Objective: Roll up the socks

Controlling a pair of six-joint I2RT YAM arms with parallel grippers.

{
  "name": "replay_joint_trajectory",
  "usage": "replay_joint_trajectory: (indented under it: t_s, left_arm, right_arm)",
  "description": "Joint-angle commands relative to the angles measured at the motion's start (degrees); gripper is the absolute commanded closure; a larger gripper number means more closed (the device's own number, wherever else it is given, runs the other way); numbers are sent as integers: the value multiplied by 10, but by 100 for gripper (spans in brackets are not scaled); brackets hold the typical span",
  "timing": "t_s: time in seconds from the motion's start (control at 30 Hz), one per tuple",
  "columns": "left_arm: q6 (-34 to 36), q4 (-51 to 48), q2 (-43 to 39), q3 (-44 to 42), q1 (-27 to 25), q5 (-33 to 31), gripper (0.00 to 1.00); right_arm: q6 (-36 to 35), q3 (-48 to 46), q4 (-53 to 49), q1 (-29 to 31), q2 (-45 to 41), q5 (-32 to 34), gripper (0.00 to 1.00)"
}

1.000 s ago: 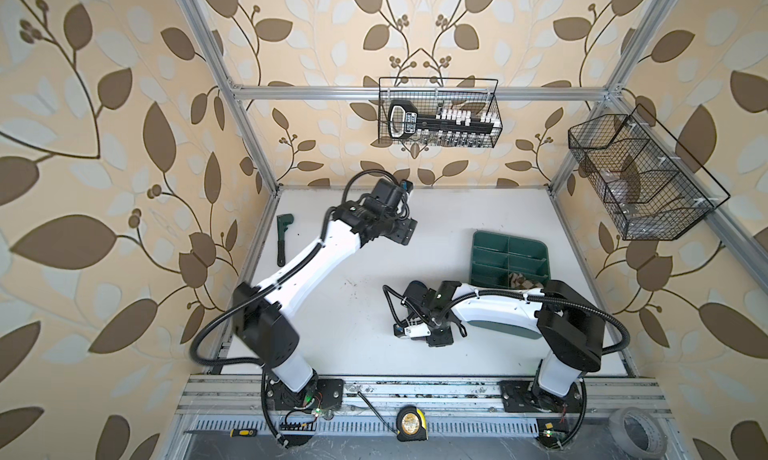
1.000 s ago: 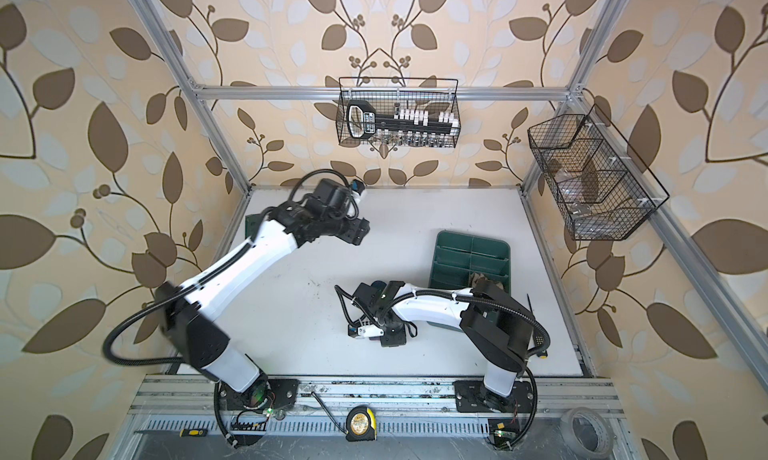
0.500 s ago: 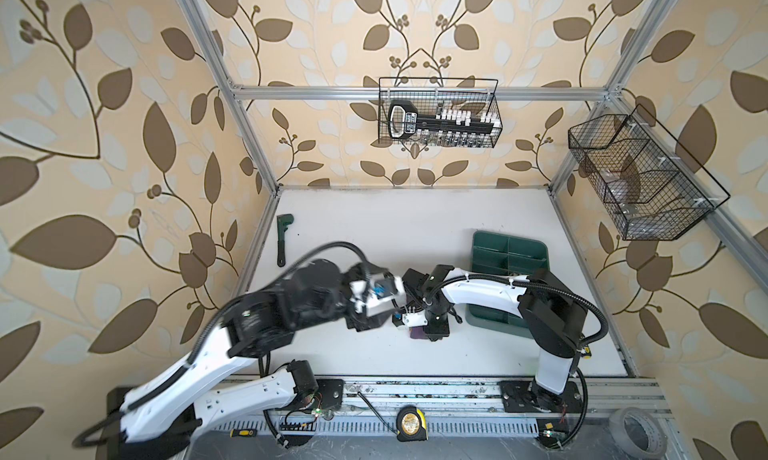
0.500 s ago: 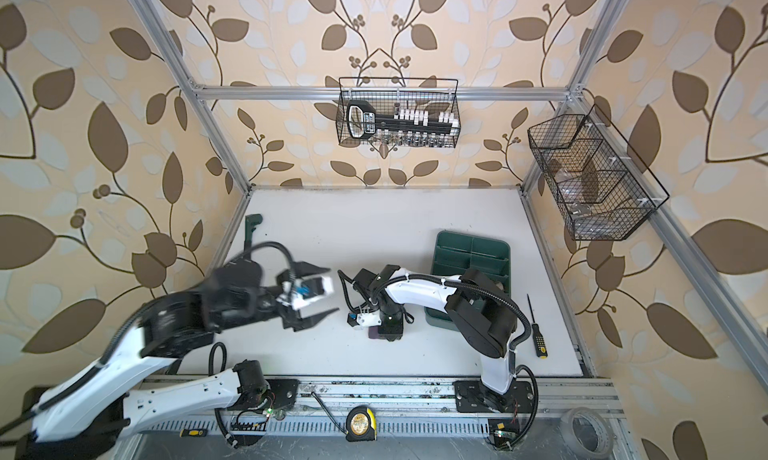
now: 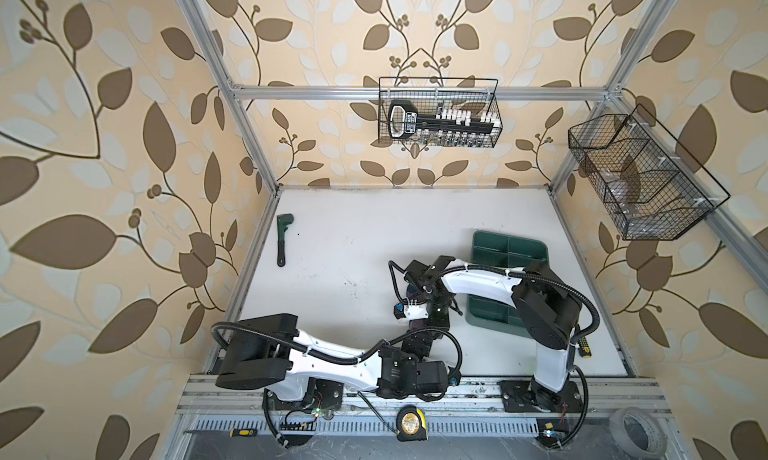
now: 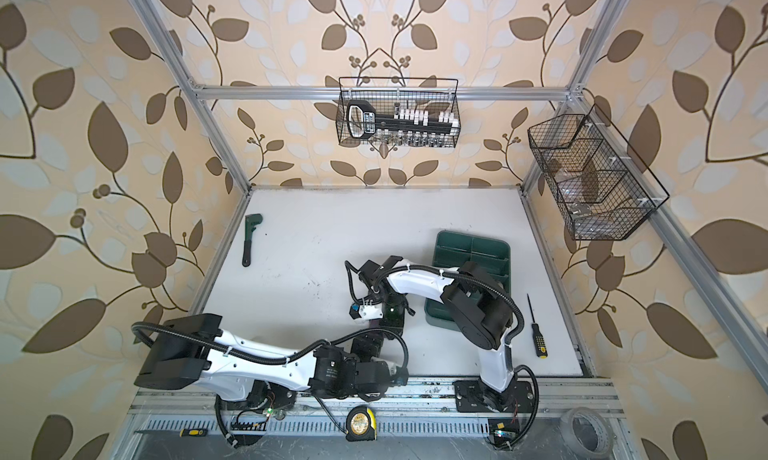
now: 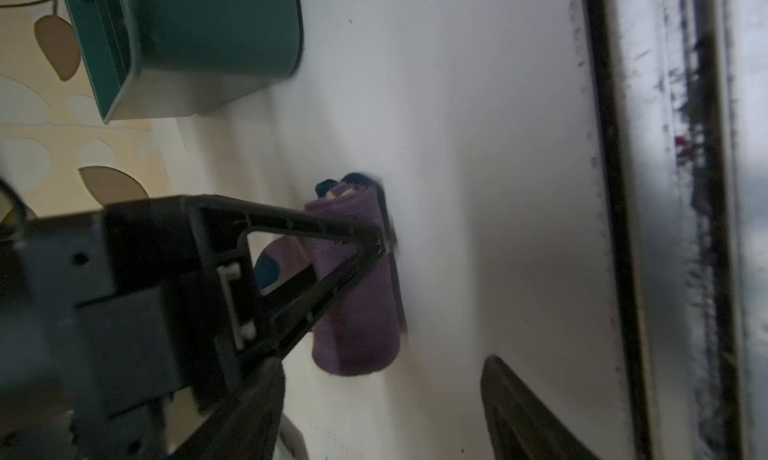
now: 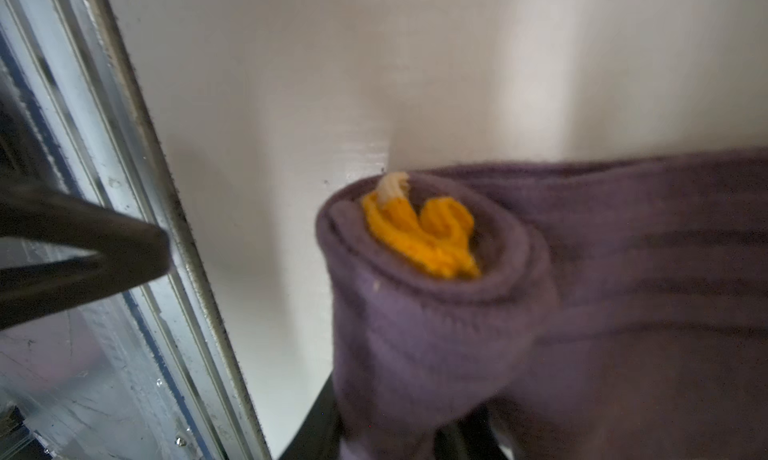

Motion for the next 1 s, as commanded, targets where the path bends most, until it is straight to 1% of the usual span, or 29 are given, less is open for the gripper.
replay_joint_trajectory:
  t_s: [0.0, 0.07, 0.17, 0.23, 0.33, 0.4, 0.5, 0.57, 0.6, 0.67, 0.7, 0.73, 0.77, 0.8, 0.83, 0.97]
  left_arm:
    - [-14, 89, 38, -3, 37, -72, 24]
    - [-31, 85, 65, -1, 58, -80, 26]
    - [-54, 83, 84, -7, 78, -81, 29]
    - [-59, 90, 88, -13, 86, -66, 30]
    - [-60, 104, 92, -10, 90, -29, 39]
    - [-62, 114, 99, -5, 92, -6, 49]
    - [-74, 110, 115, 11, 100, 26, 71]
    - [-80, 89, 126, 24, 106, 43, 87]
    - [-82, 79, 129, 30, 109, 49, 93]
    - [-86, 41, 131, 44, 116, 74, 100]
    - [-87, 25, 130, 49, 118, 83, 100]
    - [-87, 10, 127, 51, 120, 92, 100]
    - [-84, -2, 122, 49, 120, 90, 100]
    - [-82, -9, 116, 46, 120, 88, 100]
    - [-76, -13, 110, 42, 121, 85, 100]
    - [-60, -17, 103, 33, 121, 85, 100]
  right_arm:
    - [-19, -36, 32, 8, 59, 8, 68]
    - [-21, -37, 33, 8, 53, 6, 68]
    - [-23, -41, 36, 7, 39, 3, 68]
    - [-23, -42, 37, 6, 30, 1, 68]
    - [-22, -43, 44, 6, 14, -3, 68]
    - [-22, -42, 48, 5, 5, -10, 68]
    - [-20, -44, 58, 4, -12, -23, 68]
    - [-15, -48, 66, 2, -25, -26, 68]
    - [-12, -50, 70, 1, -29, -25, 67]
    - [-1, -58, 84, -2, -44, -10, 66]
    - [4, -63, 90, -4, -53, -2, 65]
    - [9, -68, 95, -6, -67, 10, 63]
    - [16, -77, 107, -7, -84, 39, 60]
    - [23, -87, 116, -7, -104, 67, 8]
    - [26, -99, 130, -9, -129, 92, 0]
    - [34, -125, 166, -33, -226, 143, 0]
